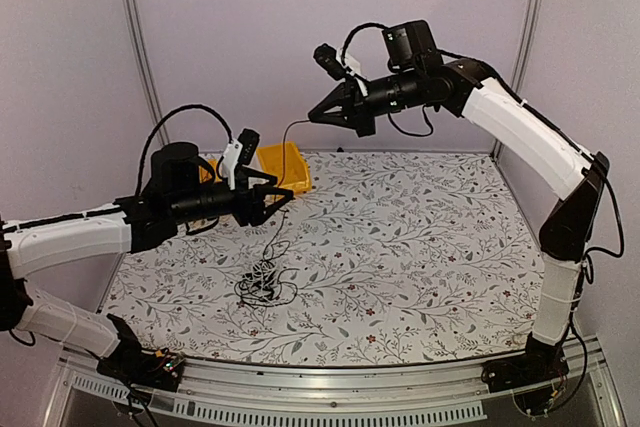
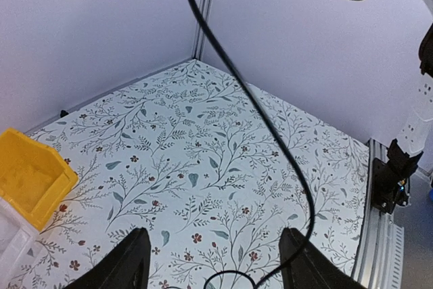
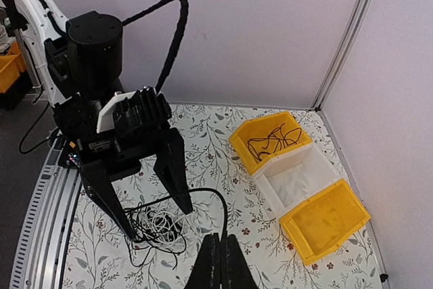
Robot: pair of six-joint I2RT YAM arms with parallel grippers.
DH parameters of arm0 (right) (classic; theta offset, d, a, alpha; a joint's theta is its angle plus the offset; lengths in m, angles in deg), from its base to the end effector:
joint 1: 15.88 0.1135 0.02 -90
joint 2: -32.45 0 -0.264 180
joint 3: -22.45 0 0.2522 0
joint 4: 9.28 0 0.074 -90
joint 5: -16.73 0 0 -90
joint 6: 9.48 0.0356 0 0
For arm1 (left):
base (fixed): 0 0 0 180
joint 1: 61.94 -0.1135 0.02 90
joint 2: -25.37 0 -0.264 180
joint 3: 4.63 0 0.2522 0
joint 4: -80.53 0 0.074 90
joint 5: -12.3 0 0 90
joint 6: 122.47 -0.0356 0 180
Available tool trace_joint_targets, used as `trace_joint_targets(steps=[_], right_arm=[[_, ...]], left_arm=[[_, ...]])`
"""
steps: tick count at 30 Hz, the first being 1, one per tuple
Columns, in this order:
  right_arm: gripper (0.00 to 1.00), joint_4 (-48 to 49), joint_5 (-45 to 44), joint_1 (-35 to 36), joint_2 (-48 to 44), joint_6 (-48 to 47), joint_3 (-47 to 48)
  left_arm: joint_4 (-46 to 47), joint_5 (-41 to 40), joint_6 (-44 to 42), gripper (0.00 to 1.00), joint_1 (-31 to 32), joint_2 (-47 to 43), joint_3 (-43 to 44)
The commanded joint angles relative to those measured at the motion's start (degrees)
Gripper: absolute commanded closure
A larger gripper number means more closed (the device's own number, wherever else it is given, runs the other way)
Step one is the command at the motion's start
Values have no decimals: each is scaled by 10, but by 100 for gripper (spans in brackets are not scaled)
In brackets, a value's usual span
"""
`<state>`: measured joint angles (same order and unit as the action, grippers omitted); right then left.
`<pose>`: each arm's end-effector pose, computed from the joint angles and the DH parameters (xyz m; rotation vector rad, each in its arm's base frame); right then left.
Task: Untangle the cables
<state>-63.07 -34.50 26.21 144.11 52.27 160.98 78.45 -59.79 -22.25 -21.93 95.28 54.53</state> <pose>0.3065 0.3069 0.4268 -1.4921 1.3741 0.8392 0.2092 -0.1899 0.2904 0.7050 1.7396 -0.8964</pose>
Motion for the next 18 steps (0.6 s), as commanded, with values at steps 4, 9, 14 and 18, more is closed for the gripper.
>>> trace_joint_targets(steps=[4, 9, 14, 18], right_arm=[[100, -40, -6, 3, -3, 48, 23], [100, -32, -30, 3, -4, 60, 93], [100, 56, -94, -1, -39, 80, 118], [100, 142, -161, -20, -68, 91, 129]], left_arm=[[181, 49, -16, 35, 12, 103, -2], [230, 75, -17, 64, 12, 200, 9], [294, 82, 1, 78, 10, 261, -55], [311, 70, 13, 86, 9, 281, -94]])
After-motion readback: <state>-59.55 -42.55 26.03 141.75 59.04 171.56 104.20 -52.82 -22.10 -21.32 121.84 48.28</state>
